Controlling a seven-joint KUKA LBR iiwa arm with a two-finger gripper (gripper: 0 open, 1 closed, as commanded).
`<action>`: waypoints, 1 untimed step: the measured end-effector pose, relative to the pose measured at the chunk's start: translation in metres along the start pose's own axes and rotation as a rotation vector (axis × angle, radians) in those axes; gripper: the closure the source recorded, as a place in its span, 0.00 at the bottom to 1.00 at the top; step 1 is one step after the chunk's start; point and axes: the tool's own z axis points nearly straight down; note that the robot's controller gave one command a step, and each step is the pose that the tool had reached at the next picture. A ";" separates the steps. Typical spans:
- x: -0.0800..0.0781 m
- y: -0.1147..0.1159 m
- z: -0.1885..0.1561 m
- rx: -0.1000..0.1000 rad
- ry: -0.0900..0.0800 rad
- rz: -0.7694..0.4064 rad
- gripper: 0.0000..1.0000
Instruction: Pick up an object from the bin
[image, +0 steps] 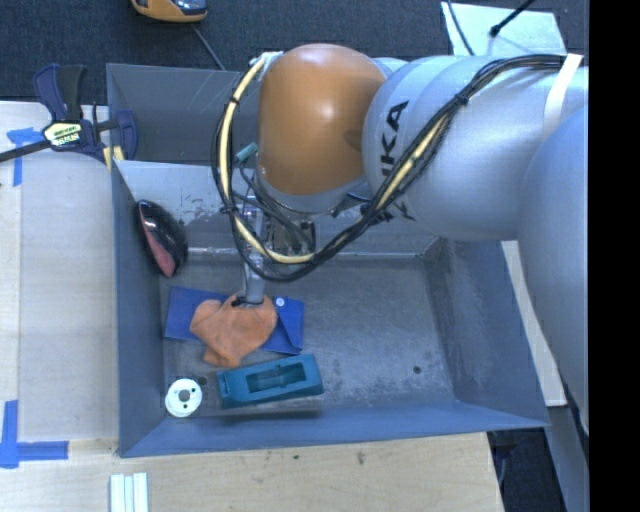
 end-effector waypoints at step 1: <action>-0.002 -0.001 -0.005 -0.001 -0.009 0.004 0.00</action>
Offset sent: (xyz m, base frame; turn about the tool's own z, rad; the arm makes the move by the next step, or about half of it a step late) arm -0.0632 -0.0792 -0.0538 -0.4603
